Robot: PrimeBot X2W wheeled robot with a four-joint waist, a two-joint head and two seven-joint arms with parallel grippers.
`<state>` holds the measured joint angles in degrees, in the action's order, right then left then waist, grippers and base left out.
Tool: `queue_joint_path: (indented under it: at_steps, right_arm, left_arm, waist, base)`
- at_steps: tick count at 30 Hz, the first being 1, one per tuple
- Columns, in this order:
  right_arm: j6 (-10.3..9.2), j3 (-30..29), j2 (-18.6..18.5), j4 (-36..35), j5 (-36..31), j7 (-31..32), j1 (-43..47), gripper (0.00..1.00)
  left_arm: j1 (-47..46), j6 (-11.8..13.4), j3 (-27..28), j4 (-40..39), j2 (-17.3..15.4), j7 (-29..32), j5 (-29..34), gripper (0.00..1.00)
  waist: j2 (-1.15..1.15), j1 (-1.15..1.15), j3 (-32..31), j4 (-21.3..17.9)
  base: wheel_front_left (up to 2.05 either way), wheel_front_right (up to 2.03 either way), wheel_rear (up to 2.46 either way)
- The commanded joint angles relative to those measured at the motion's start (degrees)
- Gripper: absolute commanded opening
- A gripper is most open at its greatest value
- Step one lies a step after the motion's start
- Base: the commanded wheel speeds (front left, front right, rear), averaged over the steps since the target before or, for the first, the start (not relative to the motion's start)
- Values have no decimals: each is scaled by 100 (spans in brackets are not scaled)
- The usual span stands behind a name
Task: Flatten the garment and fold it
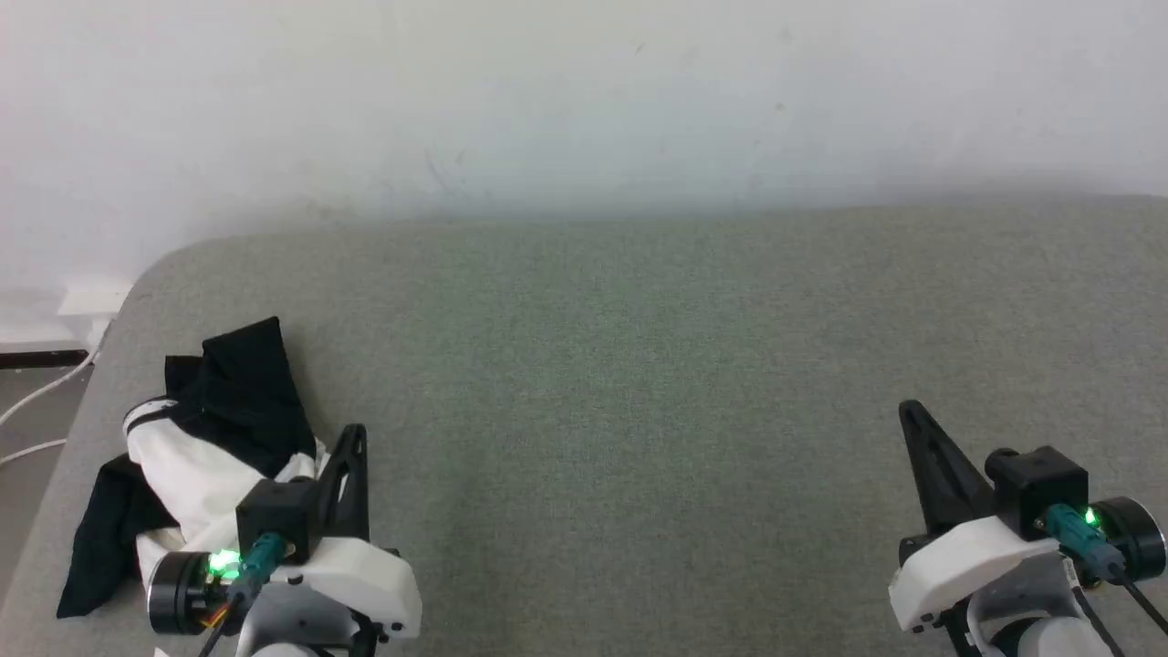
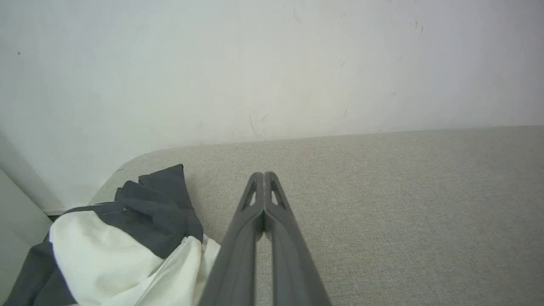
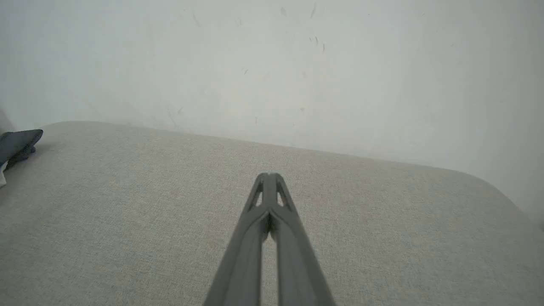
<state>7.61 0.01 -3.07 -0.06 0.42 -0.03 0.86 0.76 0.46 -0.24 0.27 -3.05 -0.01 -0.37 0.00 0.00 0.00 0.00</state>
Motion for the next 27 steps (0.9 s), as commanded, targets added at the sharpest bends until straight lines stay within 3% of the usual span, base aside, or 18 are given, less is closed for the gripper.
queue_joint_path:
  at_steps: [1, 6, 7, 27]
  right_arm:
    - [-12, -1, 19, 6, -42, 3, -86, 0]
    - [-12, -1, 19, 6, -42, 3, -86, 0]
    - [0, 0, 0, 0, 0, 0, 0, 100]
    - [-2, -29, 1, -7, 245, -188, 94, 100]
  left_arm:
    - [-76, -46, 24, -27, 17, 1, 37, 0]
    - [-76, -46, 24, -27, 17, 1, 37, 0]
    - [0, 0, 0, 0, 0, 0, 0, 100]
    - [-36, -9, -115, 60, 2, -205, -296, 100]
  waist:
    - [0, 0, 0, 0]
    - [0, 0, 0, 0]
    - [0, 0, 0, 0]
    - [0, 0, -24, 33]
  base:
    - [0, 0, 0]
    - [0, 0, 0]
    - [0, 0, 0]
    - [0, 0, 0]
